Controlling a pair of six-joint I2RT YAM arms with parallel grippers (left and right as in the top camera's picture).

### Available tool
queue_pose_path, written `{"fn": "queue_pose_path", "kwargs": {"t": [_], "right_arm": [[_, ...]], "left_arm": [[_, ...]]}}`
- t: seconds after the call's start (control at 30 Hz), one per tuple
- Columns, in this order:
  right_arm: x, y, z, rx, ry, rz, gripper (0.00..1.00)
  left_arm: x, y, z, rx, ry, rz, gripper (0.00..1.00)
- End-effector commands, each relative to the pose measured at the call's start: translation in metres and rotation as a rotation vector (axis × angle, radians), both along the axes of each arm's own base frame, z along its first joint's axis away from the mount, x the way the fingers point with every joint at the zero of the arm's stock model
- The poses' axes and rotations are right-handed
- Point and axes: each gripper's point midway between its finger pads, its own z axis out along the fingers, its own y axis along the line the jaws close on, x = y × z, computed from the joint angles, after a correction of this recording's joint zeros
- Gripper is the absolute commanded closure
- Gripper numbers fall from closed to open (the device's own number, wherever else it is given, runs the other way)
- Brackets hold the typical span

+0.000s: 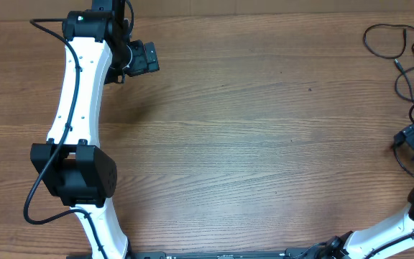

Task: Untangle cables

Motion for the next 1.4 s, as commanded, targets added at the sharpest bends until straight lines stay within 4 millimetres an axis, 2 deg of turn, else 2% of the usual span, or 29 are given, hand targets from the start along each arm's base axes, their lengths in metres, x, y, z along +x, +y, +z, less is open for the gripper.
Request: {"fn": "queue_pose_path", "kwargs": {"t": [0.0, 0.13, 0.23, 0.37, 0.4, 0.43, 0.53, 0.67, 0.8, 0.93, 0.97, 1.03, 1.07, 1.17, 1.23, 1.3, 1.33, 1.37], "right_arm": [[0.003, 0.000, 0.006, -0.005, -0.029, -0.010, 0.00], [0.005, -0.006, 0.014, -0.028, -0.039, -0.020, 0.00], [-0.010, -0.030, 0.034, -0.116, -0.009, -0.123, 0.00], [-0.013, -0.049, 0.064, -0.176, -0.060, -0.171, 0.00], [-0.012, -0.057, 0.080, -0.212, -0.088, -0.182, 0.00], [-0.010, -0.059, 0.087, -0.225, -0.102, -0.184, 0.00], [-0.001, -0.069, 0.128, -0.299, -0.184, -0.181, 0.00], [0.017, -0.065, 0.173, -0.342, -0.317, -0.141, 0.00], [0.047, -0.033, 0.224, -0.297, -0.533, -0.022, 0.00], [0.070, 0.022, 0.269, -0.299, -0.671, 0.196, 0.00], [0.073, 0.031, 0.275, -0.302, -0.682, 0.220, 0.00], [0.080, 0.065, 0.291, -0.301, -0.720, 0.300, 0.00], [0.083, 0.075, 0.295, -0.299, -0.730, 0.325, 0.00], [0.093, 0.140, 0.305, -0.251, -0.760, 0.488, 0.00], [0.097, 0.175, 0.302, -0.214, -0.749, 0.595, 0.00], [0.101, 0.230, 0.294, -0.137, -0.731, 0.732, 0.00], [0.103, 0.247, 0.292, -0.118, -0.730, 0.774, 0.00], [0.104, 0.255, 0.291, -0.109, -0.731, 0.795, 0.00]], "left_arm": [[0.002, -0.004, 0.011, -0.009, -0.030, 0.005, 0.00], [0.002, -0.004, 0.011, -0.009, -0.030, 0.005, 0.00], [0.002, -0.004, 0.011, -0.009, -0.030, 0.005, 0.00], [0.002, -0.004, 0.011, -0.009, -0.030, 0.005, 0.00], [0.002, -0.004, 0.011, -0.009, -0.030, 0.005, 0.01], [0.002, -0.004, 0.011, -0.009, -0.030, 0.005, 0.00], [0.002, -0.004, 0.011, -0.009, -0.030, 0.005, 0.00], [0.002, -0.004, 0.011, -0.009, -0.030, 0.005, 0.00], [0.002, -0.004, 0.011, -0.009, -0.030, 0.005, 0.00], [0.002, -0.004, 0.011, -0.009, -0.030, 0.005, 0.00], [0.002, -0.004, 0.011, -0.009, -0.030, 0.005, 0.01], [0.002, -0.004, 0.011, -0.009, -0.030, 0.005, 0.00], [0.002, -0.004, 0.011, -0.009, -0.030, 0.005, 0.00], [0.002, -0.004, 0.011, -0.009, -0.030, 0.005, 0.00], [0.002, -0.004, 0.011, -0.009, -0.030, 0.005, 0.01], [0.002, -0.004, 0.011, -0.009, -0.030, 0.005, 0.00], [0.002, -0.004, 0.011, -0.009, -0.030, 0.005, 0.01], [0.002, -0.004, 0.011, -0.009, -0.030, 0.005, 0.00]]}}
